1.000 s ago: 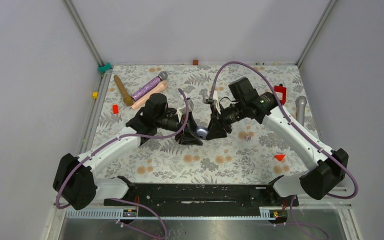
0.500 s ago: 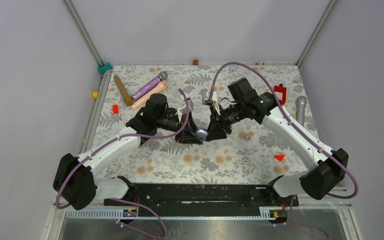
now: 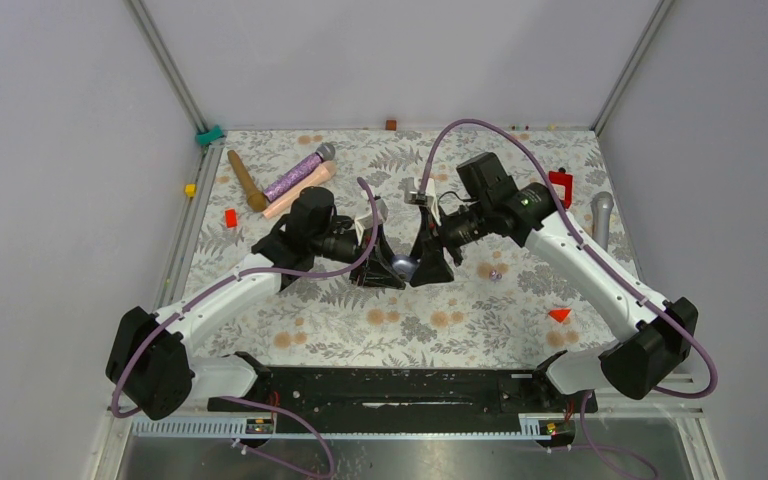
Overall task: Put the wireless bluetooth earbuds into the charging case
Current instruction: Adjust the charging case, then open the charging case, then pick up the earbud from the center of the board.
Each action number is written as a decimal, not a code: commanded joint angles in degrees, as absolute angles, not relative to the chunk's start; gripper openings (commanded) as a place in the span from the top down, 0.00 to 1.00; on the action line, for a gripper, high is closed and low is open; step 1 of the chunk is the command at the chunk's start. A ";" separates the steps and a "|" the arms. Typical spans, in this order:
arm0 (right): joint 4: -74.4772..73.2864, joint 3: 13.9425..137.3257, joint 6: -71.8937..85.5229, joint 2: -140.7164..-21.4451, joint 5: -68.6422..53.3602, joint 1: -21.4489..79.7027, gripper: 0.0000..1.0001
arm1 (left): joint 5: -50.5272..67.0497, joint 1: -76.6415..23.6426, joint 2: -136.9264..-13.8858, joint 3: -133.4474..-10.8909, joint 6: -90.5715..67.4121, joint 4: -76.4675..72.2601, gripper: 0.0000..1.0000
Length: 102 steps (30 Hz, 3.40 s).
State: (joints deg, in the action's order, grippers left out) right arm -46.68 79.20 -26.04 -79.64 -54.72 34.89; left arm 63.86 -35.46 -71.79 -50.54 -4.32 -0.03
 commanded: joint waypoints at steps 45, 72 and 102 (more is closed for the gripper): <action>-35.51 78.33 -23.27 -65.01 -24.63 29.91 0.15 | 57.26 -34.92 -70.58 -54.45 -2.01 1.27 1.00; -32.05 53.48 -33.54 -71.21 -5.20 23.82 0.25 | 53.44 -31.20 -62.98 -63.27 32.03 36.97 1.00; -37.77 56.47 -33.27 -86.47 0.18 23.65 0.45 | 65.22 -24.11 -55.00 -50.73 30.85 31.23 1.00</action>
State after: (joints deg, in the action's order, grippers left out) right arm -34.41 54.02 -32.71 -84.90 -0.84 23.92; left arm 60.53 -24.47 -55.99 -50.96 31.33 34.46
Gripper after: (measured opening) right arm 0.558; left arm 0.330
